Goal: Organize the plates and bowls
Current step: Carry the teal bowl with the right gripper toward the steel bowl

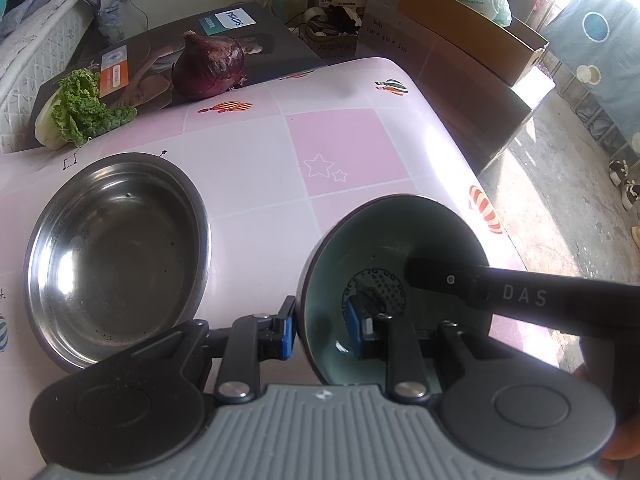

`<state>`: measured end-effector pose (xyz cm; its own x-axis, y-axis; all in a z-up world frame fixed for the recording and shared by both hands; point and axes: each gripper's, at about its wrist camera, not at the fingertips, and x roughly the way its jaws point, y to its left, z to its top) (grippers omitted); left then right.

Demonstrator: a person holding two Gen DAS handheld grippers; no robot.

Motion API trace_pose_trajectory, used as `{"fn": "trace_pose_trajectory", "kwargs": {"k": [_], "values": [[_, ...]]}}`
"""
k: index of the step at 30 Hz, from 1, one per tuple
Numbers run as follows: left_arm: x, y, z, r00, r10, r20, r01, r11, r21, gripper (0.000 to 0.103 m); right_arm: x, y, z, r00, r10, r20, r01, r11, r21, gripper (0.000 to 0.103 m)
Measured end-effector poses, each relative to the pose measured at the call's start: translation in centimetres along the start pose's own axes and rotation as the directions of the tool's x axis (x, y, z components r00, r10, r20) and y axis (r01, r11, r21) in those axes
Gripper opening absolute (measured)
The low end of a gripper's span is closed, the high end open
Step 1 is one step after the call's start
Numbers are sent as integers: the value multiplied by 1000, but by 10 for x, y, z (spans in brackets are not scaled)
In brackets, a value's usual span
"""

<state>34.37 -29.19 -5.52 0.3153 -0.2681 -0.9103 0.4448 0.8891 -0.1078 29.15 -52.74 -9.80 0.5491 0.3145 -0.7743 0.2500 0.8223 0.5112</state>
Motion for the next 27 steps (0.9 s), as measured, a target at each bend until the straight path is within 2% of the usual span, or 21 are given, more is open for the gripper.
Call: {"fn": "trace_pose_trajectory", "kwargs": {"k": [13,20,27], "values": [[-32,25,-1,998,-7,54,10,999,-48,26,-16,39,4,1000,15,14,-14,999,-46,15],[-54,73,-4,996,32,83,-23,994,-110,26,-2,87,5,998,60,-7,-60,995,-80,15],[-54,135,-4,993,89,75,-73,978,-195,26,47,147,6,993,98,-69,-107,985,-133,15]]}}
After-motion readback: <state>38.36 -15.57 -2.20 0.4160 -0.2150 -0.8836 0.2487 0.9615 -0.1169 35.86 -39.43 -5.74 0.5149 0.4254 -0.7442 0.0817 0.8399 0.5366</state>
